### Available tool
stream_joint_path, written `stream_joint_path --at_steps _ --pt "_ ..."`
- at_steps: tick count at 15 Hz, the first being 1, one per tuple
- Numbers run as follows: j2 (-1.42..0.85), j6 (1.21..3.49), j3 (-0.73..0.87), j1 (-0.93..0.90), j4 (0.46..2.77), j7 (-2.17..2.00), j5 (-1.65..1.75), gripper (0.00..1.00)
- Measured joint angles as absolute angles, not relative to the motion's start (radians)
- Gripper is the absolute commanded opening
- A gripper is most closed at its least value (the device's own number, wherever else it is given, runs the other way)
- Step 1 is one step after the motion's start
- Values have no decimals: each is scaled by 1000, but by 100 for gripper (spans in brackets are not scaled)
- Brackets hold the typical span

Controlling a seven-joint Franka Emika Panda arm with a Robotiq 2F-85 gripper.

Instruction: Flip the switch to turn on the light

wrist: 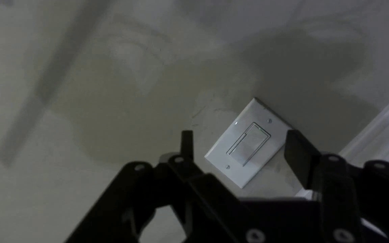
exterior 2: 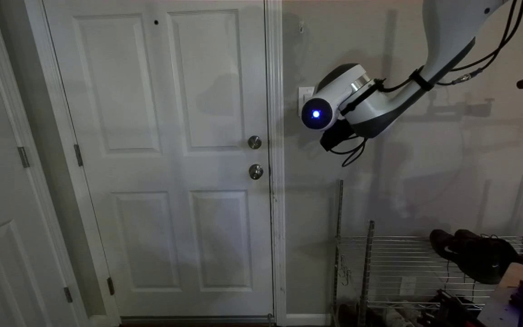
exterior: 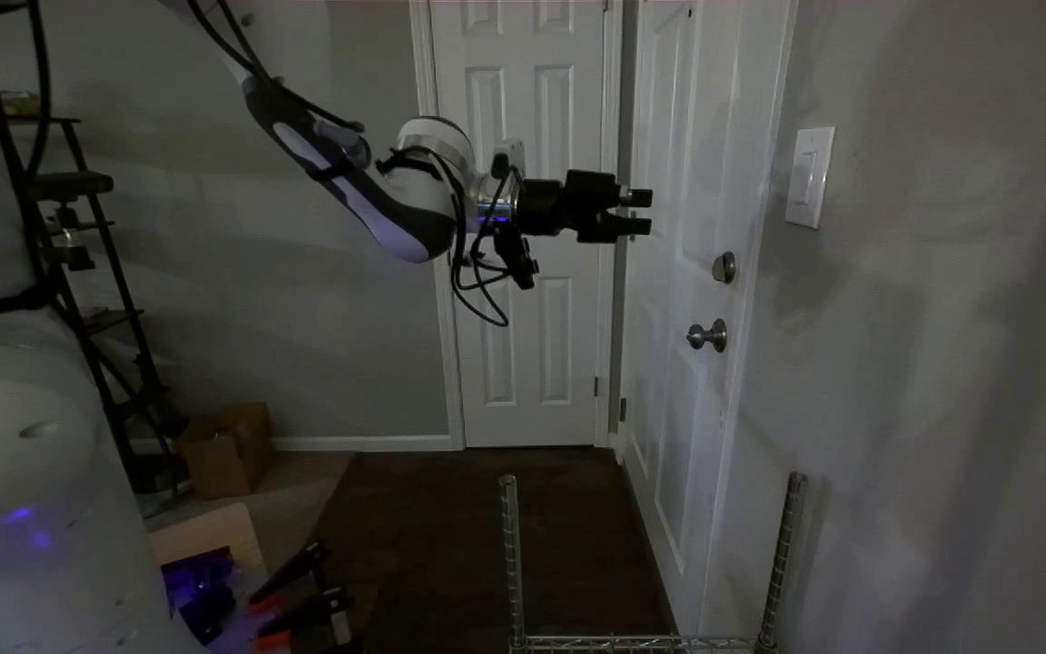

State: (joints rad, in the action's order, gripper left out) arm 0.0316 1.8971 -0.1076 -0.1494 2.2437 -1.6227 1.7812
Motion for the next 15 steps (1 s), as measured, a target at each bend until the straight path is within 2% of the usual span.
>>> stream_joint_path --at_steps 4,6,10,12,15 --pt "24 1998 -82 -129 2190 -1548 1838 13" --pt "9 2057 -65 -111 2146 -1497 1856 5" --pt "-44 2188 -20 -60 2047 -1412 1869 1" --pt "-76 2242 0 -33 1999 -1386 1883 5" --pt "-122 2291 15 -4 1935 -1357 1894 5"
